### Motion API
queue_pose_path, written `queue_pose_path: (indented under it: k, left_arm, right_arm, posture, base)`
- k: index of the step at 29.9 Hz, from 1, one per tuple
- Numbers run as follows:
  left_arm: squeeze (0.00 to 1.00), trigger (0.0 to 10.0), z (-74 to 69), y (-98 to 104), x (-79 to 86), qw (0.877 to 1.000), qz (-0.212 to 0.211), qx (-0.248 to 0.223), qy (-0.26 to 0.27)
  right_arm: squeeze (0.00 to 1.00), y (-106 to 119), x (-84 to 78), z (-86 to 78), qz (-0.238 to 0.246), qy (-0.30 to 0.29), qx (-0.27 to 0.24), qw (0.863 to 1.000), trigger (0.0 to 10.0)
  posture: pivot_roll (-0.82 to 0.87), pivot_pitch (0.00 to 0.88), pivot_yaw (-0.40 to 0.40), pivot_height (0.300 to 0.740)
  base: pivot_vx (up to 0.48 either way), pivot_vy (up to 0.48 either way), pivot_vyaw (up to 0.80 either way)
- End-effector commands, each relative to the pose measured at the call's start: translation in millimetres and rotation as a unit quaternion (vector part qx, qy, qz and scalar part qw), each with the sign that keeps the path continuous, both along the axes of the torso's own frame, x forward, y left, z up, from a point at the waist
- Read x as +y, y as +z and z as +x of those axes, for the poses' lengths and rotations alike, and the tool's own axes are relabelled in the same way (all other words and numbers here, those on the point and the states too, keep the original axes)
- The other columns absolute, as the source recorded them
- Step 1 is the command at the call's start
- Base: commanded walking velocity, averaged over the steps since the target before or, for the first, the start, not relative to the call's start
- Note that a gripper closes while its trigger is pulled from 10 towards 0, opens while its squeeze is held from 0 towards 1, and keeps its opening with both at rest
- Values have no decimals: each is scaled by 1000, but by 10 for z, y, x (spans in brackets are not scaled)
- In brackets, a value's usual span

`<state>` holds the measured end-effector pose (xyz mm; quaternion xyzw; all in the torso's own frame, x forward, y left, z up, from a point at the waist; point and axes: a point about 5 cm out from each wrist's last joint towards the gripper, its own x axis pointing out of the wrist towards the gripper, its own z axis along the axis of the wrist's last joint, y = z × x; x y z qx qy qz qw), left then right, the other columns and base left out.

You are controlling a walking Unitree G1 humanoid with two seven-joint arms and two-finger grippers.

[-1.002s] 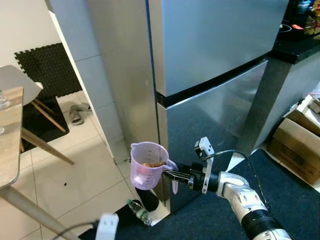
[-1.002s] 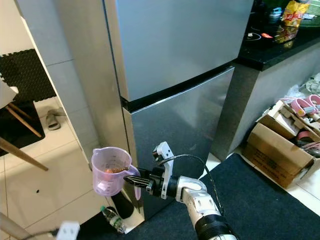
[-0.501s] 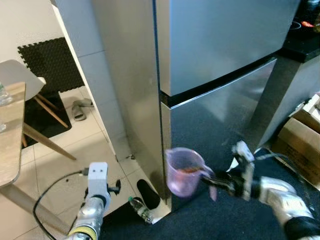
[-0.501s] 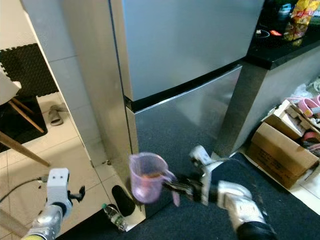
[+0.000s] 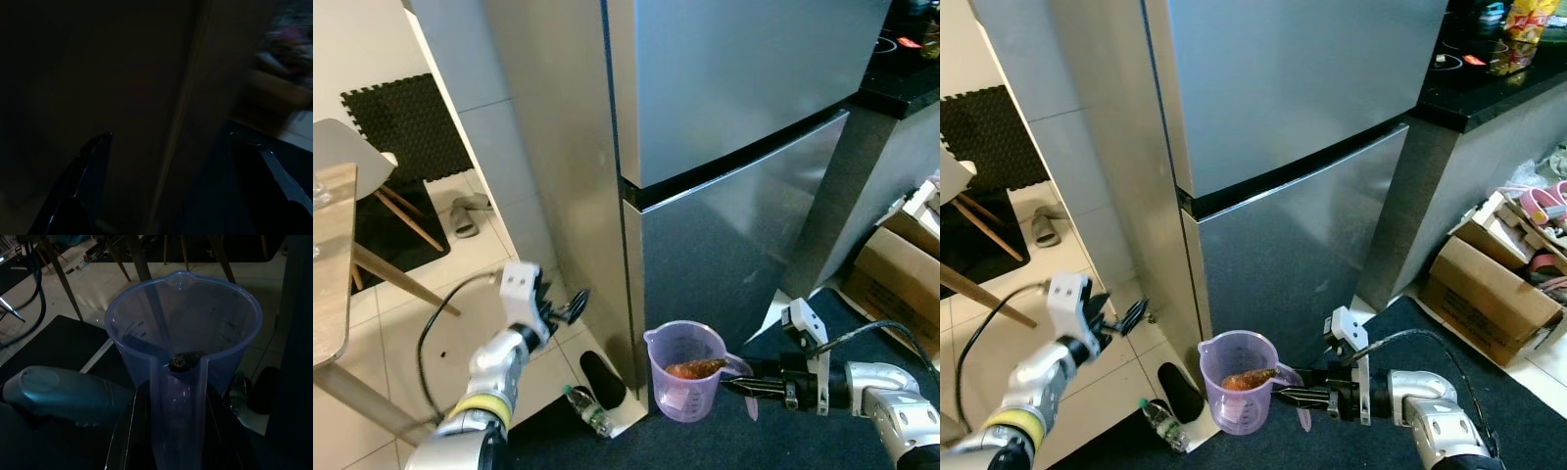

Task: Restocking fridge

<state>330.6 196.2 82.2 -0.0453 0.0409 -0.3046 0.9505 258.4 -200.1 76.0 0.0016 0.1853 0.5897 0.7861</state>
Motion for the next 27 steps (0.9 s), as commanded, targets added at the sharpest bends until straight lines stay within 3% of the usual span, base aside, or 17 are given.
queue_pose_path:
  k: [1, 5, 6, 7, 12, 14, 18, 27]
  left_arm:
    - [1000, 10000, -15, 10, 38, 1000, 0, 4, -18]
    - [1000, 10000, 39, 189, -32, 996, -25, -23, -77]
    - [333, 10000, 72, 277, -83, 994, -32, -34, -104]
    - [0, 10000, 100, 355, -122, 991, -33, -47, -122]
    - [0, 10000, 129, 426, -148, 989, -34, -58, -133]
    - [0, 10000, 243, 661, -243, 982, -39, -83, -164]
    - [0, 10000, 309, 811, -322, 977, -40, -96, -187]
    - [0, 10000, 398, 909, -575, 972, -15, -89, -219]
  right_arm:
    - [0, 18, 13, -9, -5, 6, -5, 1000, 10000]
    - [0, 51, 82, -23, -7, 18, -14, 1000, 10000]
    - [0, 73, 159, -38, -5, 32, -19, 999, 10000]
    - [0, 92, 229, -58, -1, 44, -23, 999, 10000]
    - [0, 107, 289, -74, 2, 54, -26, 998, 10000]
    - [0, 143, 457, -127, 8, 82, -33, 996, 10000]
    - [0, 169, 544, -162, 12, 95, -38, 995, 10000]
    - [0, 266, 587, -197, 5, 98, -56, 994, 10000]
  posture:
    - [-14, 0, 65, 740]
    - [-27, 18, 80, 740]
    - [-30, 37, 85, 740]
    - [-34, 52, 86, 740]
    - [-34, 52, 86, 740]
    - [-41, 98, 91, 740]
    - [-39, 106, 89, 740]
    - [-72, 120, 101, 740]
  base:
    - [0, 0, 0]
    - [0, 0, 0]
    - [0, 0, 0]
    - [0, 0, 0]
    - [0, 0, 0]
    - [0, 0, 0]
    - [0, 0, 0]
    - [0, 0, 0]
